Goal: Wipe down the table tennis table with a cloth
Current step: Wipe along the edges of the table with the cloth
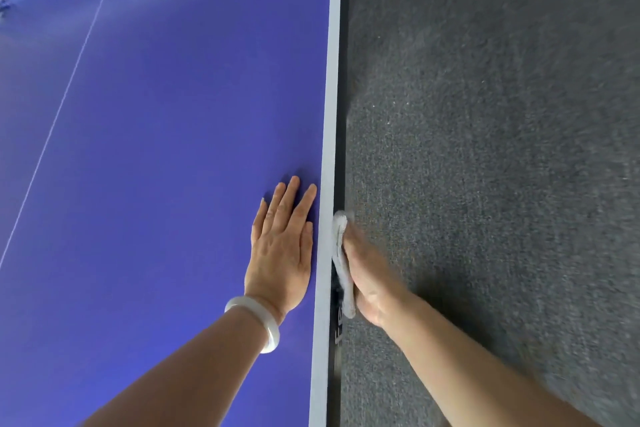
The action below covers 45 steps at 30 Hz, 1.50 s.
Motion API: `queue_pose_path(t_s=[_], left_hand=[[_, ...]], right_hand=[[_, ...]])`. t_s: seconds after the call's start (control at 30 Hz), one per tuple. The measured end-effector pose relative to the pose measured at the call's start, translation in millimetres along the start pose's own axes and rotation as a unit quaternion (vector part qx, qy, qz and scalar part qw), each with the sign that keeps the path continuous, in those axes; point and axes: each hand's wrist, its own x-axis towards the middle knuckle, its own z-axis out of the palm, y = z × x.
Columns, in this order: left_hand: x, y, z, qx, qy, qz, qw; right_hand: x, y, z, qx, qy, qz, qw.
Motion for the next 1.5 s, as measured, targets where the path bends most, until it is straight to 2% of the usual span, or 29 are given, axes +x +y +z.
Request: queue_pose_path(t_s=[0.1,0.23,0.33,0.43,0.53,0.63,0.73,0.87,0.97,1.07,1.23,1.43,1.5], left_hand=[[1.6,-1.4,0.4,-0.003,-0.01,-0.004,1.0],[2.2,-2.2,3.2,0.002,-0.015,-0.007,1.0],[2.1,-2.6,2.6,0.008,-0.02,-0.005,1.0],[3.5,-1.9,1.5,0.015,-0.025,-0.005,1.0],[4.8,-0.6,0.4,0.005,-0.032,-0.005,0.999],[3.7,-0.7,0.2,-0.008,-0.032,-0.011,0.999],[5.0,1.2,-1.7,-0.016,-0.03,-0.017,0.999],[7.2,5.9,-7.0,-0.028,-0.042,-0.033,0.998],[16.4,7.8,-17.2,-0.029,-0.05,-0.043,0.997],[47.9,8.5,-28.9,-0.049,-0.032,-0.057,0.997],[152.7,11.3,-30.4,-0.046,0.004,-0.081,0.996],[285.8,0.6,-20.2,0.014,0.011,-0.057,0.998],[308.1,-7.0,-14.2,0.022,0.001,-0.051,0.998]], right_hand=[[-40.4,28.6,-3.9,0.012,-0.034,0.043,0.998],[-11.1,3.6,-2.4,0.062,-0.044,0.12,0.99],[42.0,-52.1,3.9,0.086,-0.018,0.091,0.992],[74.8,-87.5,9.6,0.05,0.026,0.057,0.997],[60.5,-70.5,1.5,0.017,0.004,0.06,0.998],[27.9,-22.5,-11.4,0.07,-0.059,0.114,0.989],[18.7,-3.5,-21.1,0.08,-0.061,0.157,0.982],[56.1,-54.3,-23.4,0.068,-0.021,0.16,0.985],[105.2,-108.5,-15.9,0.101,0.003,0.108,0.989],[126.7,-133.7,-12.7,0.138,0.009,0.096,0.986],[125.5,-125.9,-16.8,0.162,-0.041,0.118,0.979],[128.2,-132.2,-29.3,0.135,-0.081,0.138,0.978],[125.5,-131.9,-27.9,0.124,-0.054,0.105,0.985]])
